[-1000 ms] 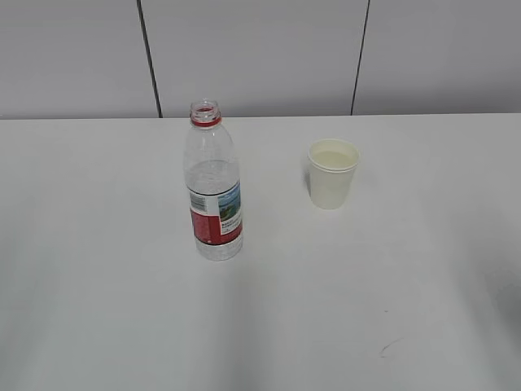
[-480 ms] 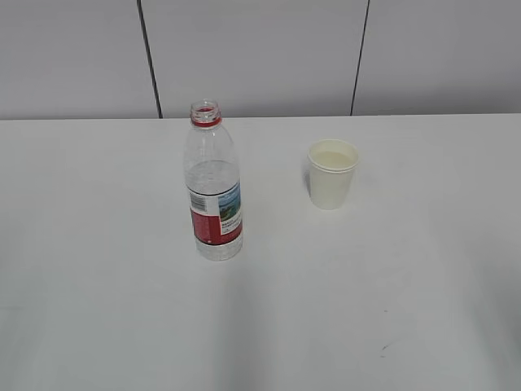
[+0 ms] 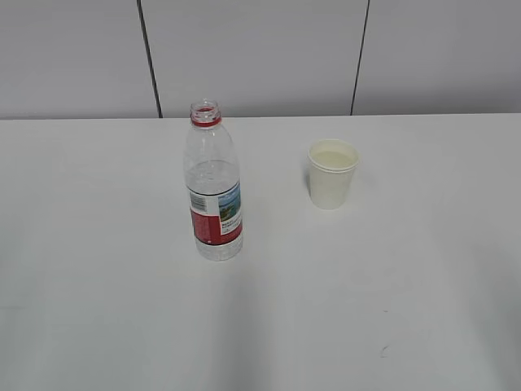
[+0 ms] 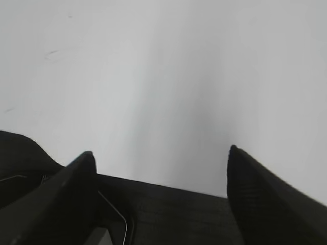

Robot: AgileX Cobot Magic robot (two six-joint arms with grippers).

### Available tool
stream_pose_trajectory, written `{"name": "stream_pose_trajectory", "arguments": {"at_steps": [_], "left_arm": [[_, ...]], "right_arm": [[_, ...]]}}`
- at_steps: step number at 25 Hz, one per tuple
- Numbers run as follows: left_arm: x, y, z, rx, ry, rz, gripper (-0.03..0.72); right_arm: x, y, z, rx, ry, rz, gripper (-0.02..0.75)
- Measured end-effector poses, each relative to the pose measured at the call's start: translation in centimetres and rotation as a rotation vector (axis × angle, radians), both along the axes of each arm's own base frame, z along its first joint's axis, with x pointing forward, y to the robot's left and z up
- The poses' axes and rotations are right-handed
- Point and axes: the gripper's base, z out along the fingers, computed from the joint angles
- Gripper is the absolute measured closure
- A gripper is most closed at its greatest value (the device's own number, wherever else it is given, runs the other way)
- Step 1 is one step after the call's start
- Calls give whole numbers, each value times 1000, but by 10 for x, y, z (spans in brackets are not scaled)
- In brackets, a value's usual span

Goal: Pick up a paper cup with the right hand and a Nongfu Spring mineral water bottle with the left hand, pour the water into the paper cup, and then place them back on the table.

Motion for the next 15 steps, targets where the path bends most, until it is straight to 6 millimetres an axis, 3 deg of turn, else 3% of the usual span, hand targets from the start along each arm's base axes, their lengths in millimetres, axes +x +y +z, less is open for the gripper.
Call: {"name": "stream_pose_trajectory", "arguments": {"at_steps": [15], "left_arm": [[0,0,0,1,0,1,169]], "right_arm": [[-45,1,13,-14,-332,5,154]]}}
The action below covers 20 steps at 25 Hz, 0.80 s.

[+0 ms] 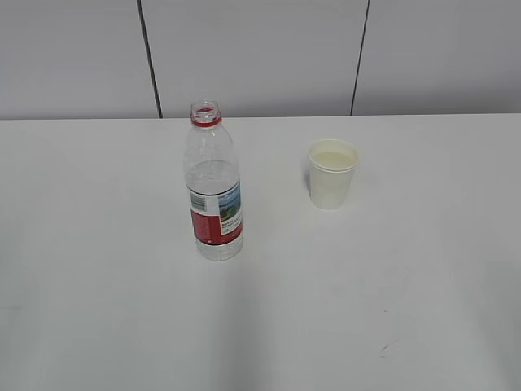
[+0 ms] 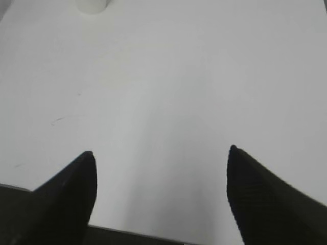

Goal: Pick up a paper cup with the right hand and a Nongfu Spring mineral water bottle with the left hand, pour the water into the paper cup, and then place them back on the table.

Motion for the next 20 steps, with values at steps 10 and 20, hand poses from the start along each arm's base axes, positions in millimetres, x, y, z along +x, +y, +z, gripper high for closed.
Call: {"name": "stream_pose_trajectory", "arguments": {"at_steps": [10,20], "left_arm": [[0,0,0,0,0,0,169],[0,0,0,0,0,0,169]], "right_arm": [[-16,0,0,-3,-106,0,154],[-16,0,0,-3,-104,0,155]]}}
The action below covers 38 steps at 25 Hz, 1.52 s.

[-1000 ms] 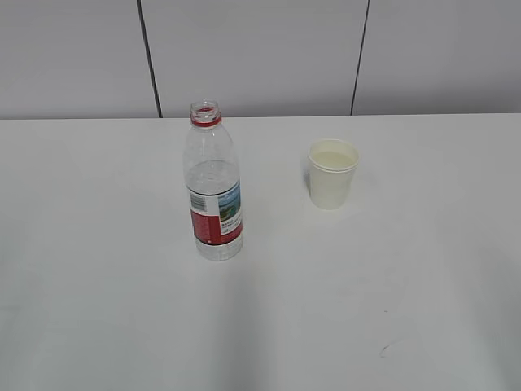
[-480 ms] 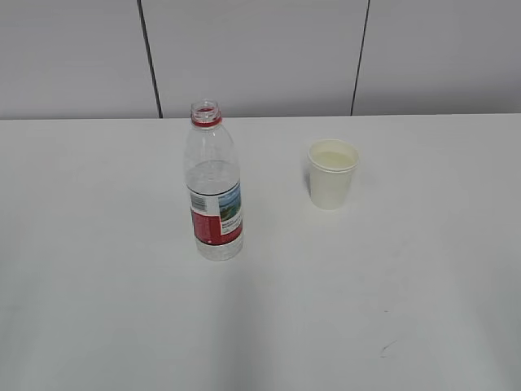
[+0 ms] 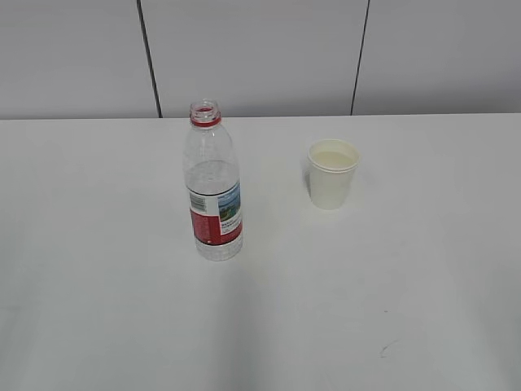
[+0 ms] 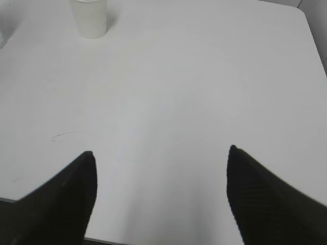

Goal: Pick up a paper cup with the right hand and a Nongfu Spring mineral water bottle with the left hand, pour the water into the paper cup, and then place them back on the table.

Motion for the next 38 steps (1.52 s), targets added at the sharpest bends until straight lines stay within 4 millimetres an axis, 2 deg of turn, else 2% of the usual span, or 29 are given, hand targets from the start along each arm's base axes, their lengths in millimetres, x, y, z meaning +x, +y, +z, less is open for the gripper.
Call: {"name": "stream_pose_trajectory", "arguments": {"at_steps": [38], "left_arm": [[0,0,0,0,0,0,169]], "right_arm": [[0,0,0,2,0,-1,155]]}}
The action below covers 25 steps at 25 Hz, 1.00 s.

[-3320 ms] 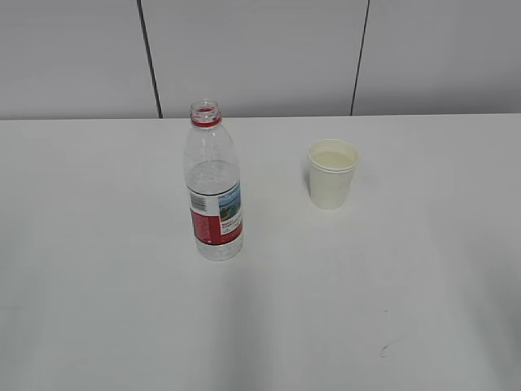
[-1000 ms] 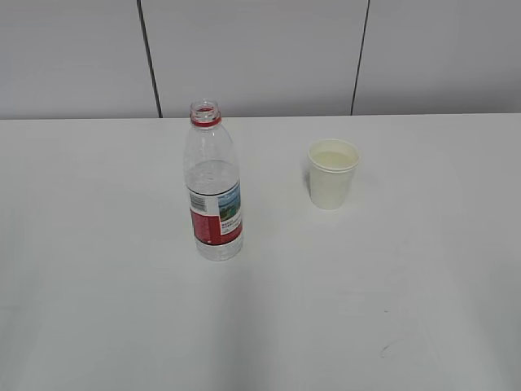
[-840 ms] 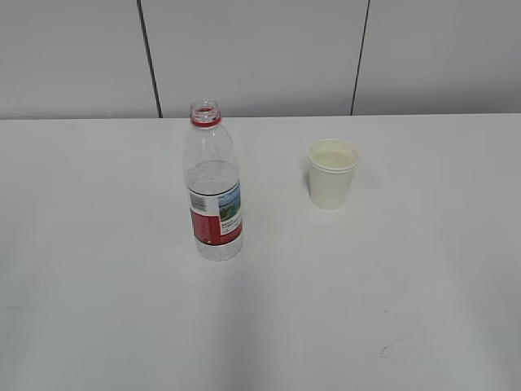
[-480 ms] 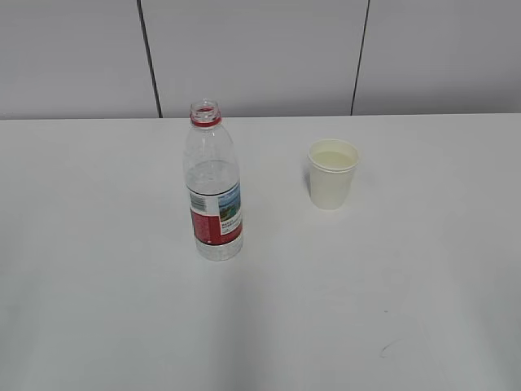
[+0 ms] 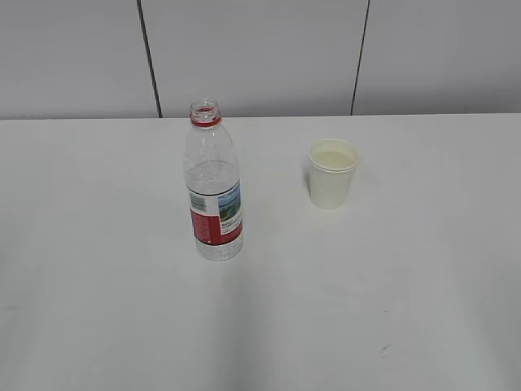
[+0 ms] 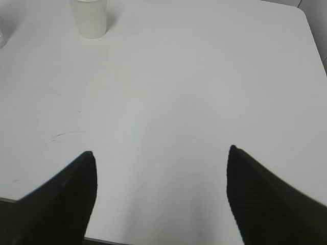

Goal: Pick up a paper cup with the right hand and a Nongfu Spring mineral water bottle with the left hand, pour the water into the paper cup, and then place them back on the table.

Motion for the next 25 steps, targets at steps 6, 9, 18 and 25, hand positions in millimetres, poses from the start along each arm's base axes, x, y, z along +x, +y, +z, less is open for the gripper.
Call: {"name": "stream_pose_trajectory", "arguments": {"at_steps": [6,9,18,25], "left_arm": [[0,0,0,0,0,0,169],[0,0,0,0,0,0,169],[0,0,0,0,0,0,169],[0,0,0,0,0,0,169]], "right_arm": [[0,0,0,0,0,0,155],[0,0,0,0,0,0,155],[0,0,0,0,1,0,155],[0,0,0,0,1,0,155]]}}
